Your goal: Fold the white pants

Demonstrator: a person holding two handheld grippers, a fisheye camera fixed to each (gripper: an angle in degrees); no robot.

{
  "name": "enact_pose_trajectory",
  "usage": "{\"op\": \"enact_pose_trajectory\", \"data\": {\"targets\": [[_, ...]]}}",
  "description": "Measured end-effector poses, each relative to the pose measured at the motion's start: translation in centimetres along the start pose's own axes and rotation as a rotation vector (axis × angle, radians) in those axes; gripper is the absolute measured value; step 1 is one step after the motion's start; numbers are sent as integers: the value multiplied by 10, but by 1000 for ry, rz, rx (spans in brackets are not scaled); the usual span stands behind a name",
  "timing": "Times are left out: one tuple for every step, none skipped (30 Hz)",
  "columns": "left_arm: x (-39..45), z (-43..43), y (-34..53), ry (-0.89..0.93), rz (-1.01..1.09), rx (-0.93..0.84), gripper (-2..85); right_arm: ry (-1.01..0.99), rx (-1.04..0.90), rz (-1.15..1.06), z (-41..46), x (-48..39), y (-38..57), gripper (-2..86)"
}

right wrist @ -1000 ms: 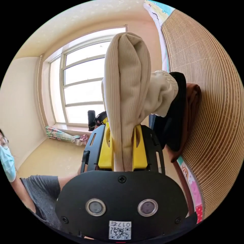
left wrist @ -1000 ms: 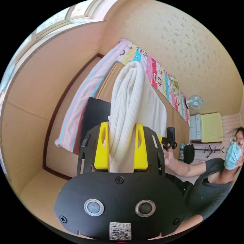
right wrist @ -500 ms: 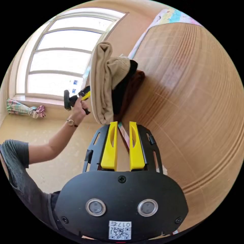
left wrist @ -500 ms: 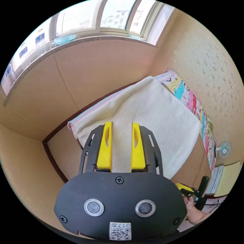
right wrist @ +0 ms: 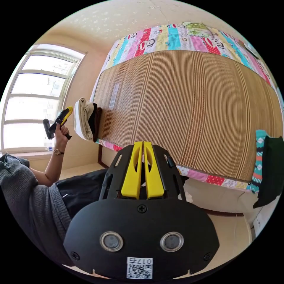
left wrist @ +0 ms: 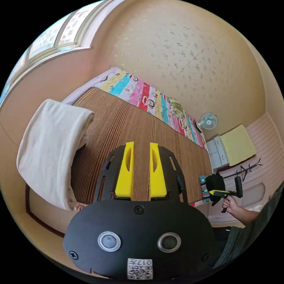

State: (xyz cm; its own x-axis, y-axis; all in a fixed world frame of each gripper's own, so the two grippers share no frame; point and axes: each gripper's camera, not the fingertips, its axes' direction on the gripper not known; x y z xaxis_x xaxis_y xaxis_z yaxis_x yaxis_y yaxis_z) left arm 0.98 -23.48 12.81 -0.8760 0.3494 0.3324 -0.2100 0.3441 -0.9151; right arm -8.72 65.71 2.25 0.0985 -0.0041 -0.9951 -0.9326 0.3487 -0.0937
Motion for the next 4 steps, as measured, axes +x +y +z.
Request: {"op": "enact_pose_trajectory", "data": {"targets": [[31,5,-12,-8,69,13,79,11,5,10,-6,-3,11,4],[61,9,-25,4,141,39,78,36,25,33,-18,-9,34,3],[75,10,-32,17,181,53,77,75,67,59,-31,-13,57,3],[105,12,-45,48,265,77,71,99,94,75,-38,-15,69,3]]}}
